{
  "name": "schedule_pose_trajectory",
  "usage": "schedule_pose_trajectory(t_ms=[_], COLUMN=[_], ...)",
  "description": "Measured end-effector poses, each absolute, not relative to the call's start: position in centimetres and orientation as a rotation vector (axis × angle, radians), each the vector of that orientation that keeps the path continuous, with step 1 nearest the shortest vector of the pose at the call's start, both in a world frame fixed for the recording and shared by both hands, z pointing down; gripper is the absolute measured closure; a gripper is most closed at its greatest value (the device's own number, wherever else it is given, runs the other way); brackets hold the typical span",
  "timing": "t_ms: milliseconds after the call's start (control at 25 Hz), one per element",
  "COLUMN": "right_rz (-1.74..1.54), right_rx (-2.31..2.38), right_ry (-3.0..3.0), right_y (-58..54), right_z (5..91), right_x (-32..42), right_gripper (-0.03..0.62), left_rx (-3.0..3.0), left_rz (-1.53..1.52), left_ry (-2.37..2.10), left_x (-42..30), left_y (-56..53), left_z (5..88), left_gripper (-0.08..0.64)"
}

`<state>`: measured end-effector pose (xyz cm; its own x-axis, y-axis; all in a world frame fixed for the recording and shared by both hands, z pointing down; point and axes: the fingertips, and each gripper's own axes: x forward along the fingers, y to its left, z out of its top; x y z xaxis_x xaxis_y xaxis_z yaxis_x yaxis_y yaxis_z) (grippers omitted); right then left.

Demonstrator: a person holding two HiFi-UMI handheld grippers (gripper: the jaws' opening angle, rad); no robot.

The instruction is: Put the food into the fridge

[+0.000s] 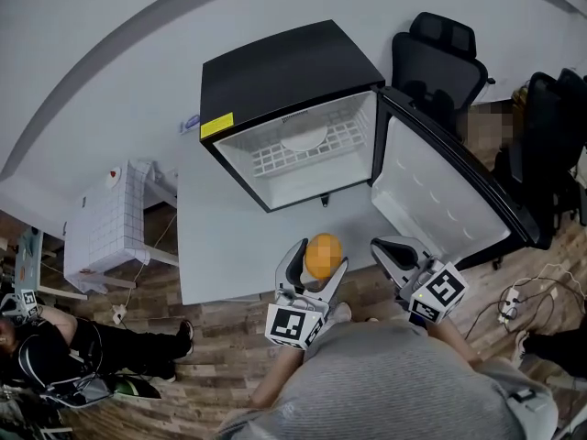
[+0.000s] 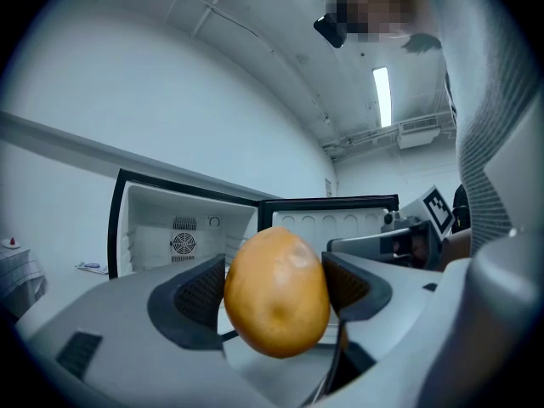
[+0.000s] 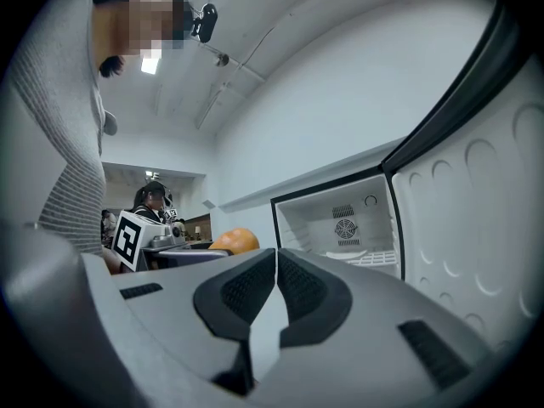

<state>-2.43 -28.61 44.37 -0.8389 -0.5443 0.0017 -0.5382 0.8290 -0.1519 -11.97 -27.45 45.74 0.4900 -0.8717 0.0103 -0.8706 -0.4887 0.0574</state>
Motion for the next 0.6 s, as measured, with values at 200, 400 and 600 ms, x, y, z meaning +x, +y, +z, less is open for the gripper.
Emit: schedule_pose_trajectory(t_ms=[200, 400, 600], right_rz=[-0.228, -0.229, -0.230], right_rx=[-0.879, -0.879, -0.884], right_ry=[2.960, 2.961, 2.961], right_y=[-28.7, -28.8, -29.0], right_z=[44.4, 44.4, 44.5], right_x=[-2.6, -2.8, -3.0], right_gripper=[0.579, 0.580, 0.580], left_rx=[2.700, 2.726, 2.758], left_rz=[0.041, 0.096, 0.159], left_ry=[-1.615, -1.651, -1.676], left_x=[-13.7, -14.9, -15.9], left_y=[-30.0, -33.1, -36.6], left_z=[45.7, 45.4, 45.2], left_gripper=[0.193, 0.193, 0.193])
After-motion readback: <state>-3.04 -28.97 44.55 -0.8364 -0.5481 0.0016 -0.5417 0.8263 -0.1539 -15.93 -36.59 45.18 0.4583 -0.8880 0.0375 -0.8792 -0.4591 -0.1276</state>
